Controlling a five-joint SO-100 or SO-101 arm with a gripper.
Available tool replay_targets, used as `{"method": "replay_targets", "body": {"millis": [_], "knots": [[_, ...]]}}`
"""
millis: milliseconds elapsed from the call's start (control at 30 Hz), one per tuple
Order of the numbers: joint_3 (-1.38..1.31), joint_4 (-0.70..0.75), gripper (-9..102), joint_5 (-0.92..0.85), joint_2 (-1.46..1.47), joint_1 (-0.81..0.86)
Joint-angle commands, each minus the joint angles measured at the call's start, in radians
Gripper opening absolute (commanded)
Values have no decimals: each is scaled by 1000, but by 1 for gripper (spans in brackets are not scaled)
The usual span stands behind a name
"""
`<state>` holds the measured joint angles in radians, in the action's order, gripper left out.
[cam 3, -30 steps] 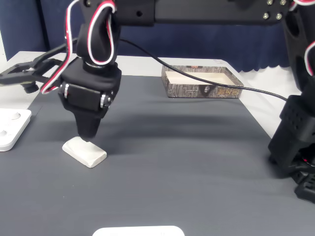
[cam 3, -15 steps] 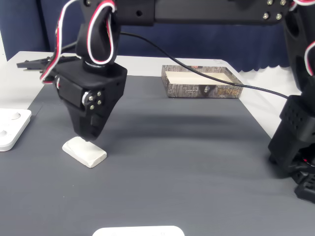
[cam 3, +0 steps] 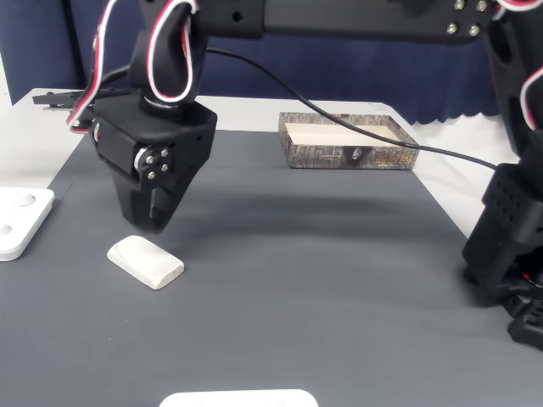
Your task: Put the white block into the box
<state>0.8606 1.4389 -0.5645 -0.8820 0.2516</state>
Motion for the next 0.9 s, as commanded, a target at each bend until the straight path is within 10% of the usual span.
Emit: {"method": "replay_targets", "body": {"millis": [0,867], "knots": [[-75,2,-2,28,-12,20],[-123,91,14,176,18,37]]}}
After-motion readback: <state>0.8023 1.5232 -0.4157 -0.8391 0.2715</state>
